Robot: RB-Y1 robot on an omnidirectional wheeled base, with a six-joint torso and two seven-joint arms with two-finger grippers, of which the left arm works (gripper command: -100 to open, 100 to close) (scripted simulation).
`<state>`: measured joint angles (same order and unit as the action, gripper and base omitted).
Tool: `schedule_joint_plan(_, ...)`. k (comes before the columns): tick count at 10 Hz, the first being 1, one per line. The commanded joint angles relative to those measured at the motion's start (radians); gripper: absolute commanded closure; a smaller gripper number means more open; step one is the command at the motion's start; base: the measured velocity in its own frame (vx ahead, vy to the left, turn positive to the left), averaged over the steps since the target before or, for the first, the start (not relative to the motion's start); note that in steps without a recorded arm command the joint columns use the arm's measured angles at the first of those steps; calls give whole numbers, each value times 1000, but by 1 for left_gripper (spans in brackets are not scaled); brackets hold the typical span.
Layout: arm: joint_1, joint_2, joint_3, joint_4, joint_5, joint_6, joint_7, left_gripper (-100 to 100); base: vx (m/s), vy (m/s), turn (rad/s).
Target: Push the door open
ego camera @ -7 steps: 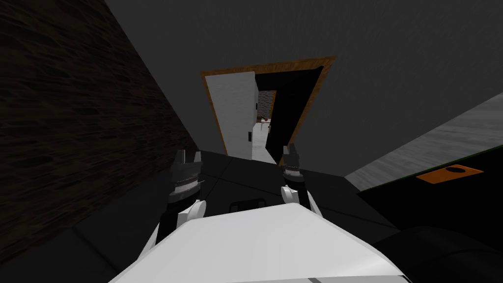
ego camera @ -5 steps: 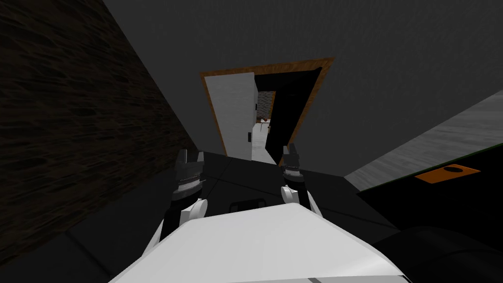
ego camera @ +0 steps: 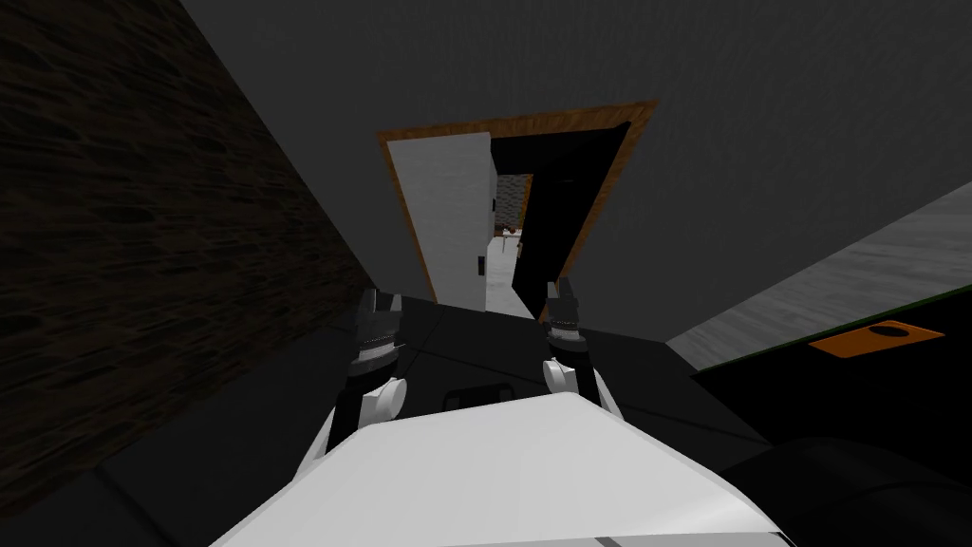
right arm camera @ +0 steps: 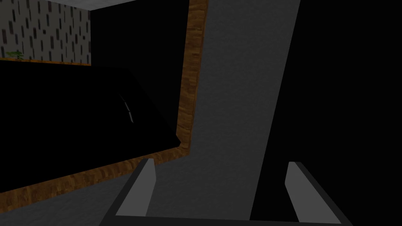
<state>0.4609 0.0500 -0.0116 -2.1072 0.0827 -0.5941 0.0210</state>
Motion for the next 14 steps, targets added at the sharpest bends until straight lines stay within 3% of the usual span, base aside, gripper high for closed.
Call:
schedule_joint_plan(1, -17, 3, -5, 30, 5, 3, -8, -100, 67, 1, -24)
schedule_joint_plan(8, -125, 19, -21, 194, 39, 25, -45, -100, 85, -8, -31)
schedule_joint_plan(14, -234, 27, -37, 362, 74, 47, -83, -100, 96, 5, -38)
